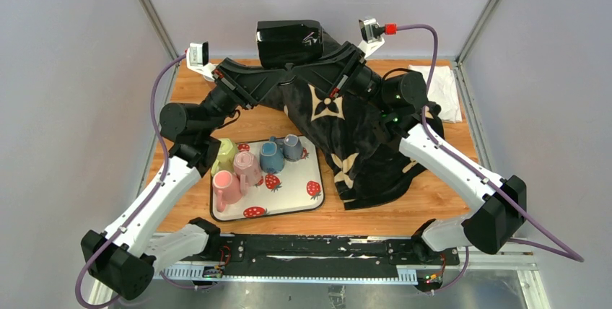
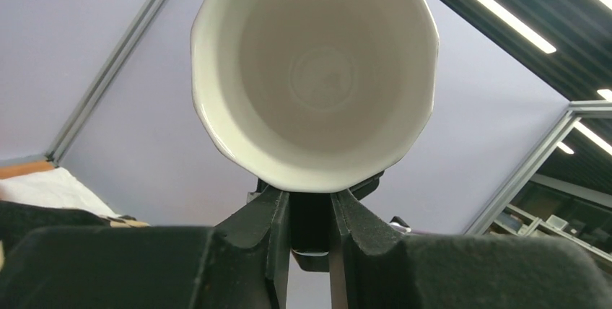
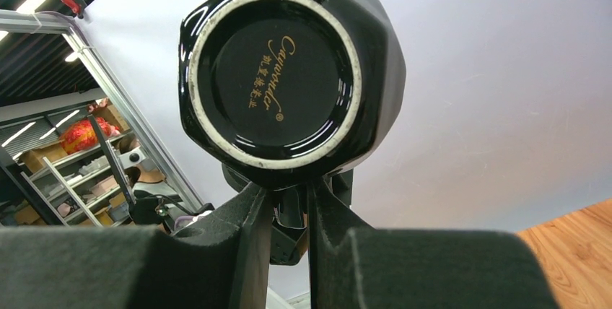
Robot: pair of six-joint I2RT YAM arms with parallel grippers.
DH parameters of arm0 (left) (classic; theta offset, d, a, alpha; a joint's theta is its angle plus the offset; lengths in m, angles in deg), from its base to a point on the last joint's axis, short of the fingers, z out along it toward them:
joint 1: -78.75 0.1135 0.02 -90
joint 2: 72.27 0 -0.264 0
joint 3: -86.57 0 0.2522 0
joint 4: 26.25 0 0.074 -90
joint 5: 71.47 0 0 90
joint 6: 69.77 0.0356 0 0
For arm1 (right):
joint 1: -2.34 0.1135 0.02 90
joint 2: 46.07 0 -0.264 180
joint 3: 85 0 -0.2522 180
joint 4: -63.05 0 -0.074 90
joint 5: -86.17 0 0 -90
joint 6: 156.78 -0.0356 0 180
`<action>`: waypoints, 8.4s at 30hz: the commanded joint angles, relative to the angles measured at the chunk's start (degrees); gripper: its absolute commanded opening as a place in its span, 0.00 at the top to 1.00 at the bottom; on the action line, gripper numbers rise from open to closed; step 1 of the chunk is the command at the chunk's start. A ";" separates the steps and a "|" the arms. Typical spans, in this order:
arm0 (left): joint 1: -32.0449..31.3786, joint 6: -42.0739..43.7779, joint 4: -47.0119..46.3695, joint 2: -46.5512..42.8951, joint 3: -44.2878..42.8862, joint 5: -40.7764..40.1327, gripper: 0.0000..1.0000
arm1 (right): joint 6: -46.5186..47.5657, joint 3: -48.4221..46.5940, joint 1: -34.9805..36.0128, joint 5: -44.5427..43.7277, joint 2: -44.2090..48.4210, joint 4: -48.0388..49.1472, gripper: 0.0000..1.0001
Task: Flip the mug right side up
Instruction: Turn over the cup on the tray, then place the cup at the corner of the board, then move the cup to the tray.
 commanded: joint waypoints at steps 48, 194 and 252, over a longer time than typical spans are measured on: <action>0.84 33.27 38.45 -7.32 -6.52 -9.63 1.00 | 21.85 26.01 2.43 -16.17 24.07 -28.44 0.35; 35.40 49.31 41.32 48.89 -20.67 -43.61 0.86 | 37.51 24.33 2.35 -37.18 35.92 -69.37 0.37; 9.71 41.33 70.36 -3.82 3.52 -32.79 0.61 | 32.30 19.33 2.68 -22.02 13.62 -58.03 0.39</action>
